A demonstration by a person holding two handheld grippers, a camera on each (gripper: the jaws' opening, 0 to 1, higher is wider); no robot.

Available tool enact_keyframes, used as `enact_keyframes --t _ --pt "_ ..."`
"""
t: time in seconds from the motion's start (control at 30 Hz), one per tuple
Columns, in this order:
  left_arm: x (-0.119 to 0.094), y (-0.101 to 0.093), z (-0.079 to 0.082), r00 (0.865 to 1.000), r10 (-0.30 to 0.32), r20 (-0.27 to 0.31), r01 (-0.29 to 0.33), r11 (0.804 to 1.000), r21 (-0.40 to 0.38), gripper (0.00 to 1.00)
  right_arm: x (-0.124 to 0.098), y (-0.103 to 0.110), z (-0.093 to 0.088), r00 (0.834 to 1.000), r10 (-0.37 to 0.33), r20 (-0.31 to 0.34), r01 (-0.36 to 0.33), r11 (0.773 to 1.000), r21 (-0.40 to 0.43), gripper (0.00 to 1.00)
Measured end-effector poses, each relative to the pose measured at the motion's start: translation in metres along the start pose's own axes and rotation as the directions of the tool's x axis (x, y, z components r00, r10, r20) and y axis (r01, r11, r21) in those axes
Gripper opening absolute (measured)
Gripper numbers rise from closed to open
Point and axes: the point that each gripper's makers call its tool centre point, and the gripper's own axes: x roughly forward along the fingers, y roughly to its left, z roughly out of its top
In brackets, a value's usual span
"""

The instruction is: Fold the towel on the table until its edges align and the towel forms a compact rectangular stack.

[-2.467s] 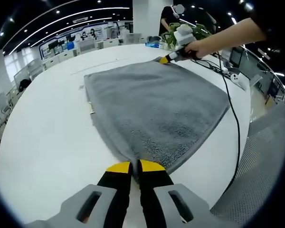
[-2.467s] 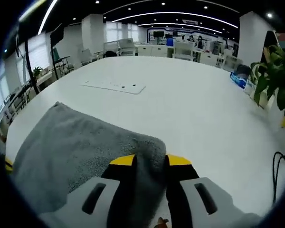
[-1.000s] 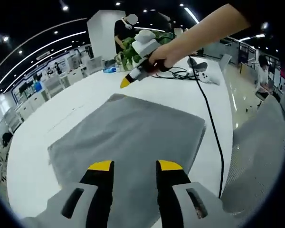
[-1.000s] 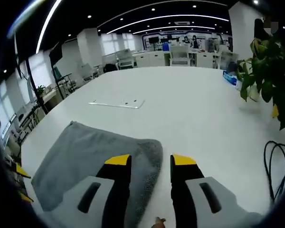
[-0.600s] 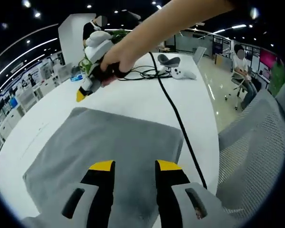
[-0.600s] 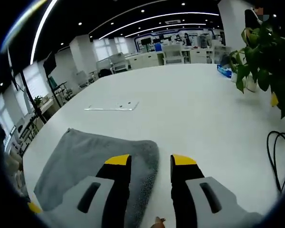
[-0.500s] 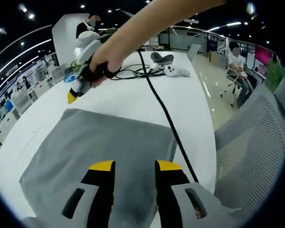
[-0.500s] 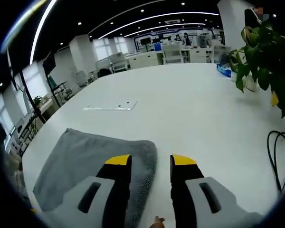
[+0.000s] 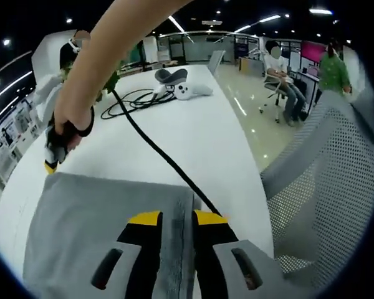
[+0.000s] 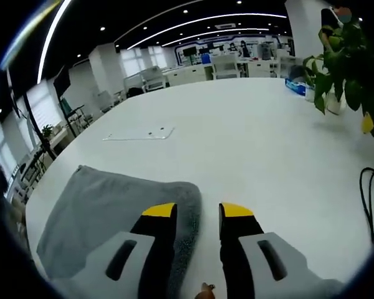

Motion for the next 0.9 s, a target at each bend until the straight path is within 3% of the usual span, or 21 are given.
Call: enact_keyframes --t 0.37,0.6,0.73,0.9 --pt "0.011 -0.001 0.012 0.999 -0.008 0.036 0.007 0.999 0.034 0.12 0.012 -0.01 0.003 1.0 -0.019 0.016 0.019 0.999 0.025 0.21" --pt "0.024 -0.004 0.012 0.999 -0.033 0.036 0.032 0.999 0.03 0.11 0.022 -0.007 -0.006 1.0 -0.013 -0.016 0.013 1.0 -0.021 0.16" --pt "0.031 -0.004 0.01 0.999 -0.035 0.027 0.034 0.998 0.054 0.11 0.022 -0.006 -0.005 1.0 -0.008 -0.011 0.007 0.999 -0.046 0.13" --pt "0.034 0.0 0.006 0.999 -0.031 0.024 0.031 0.999 0.023 0.11 0.025 -0.004 -0.003 1.0 0.012 -0.015 -0.014 0.996 -0.09 0.11"
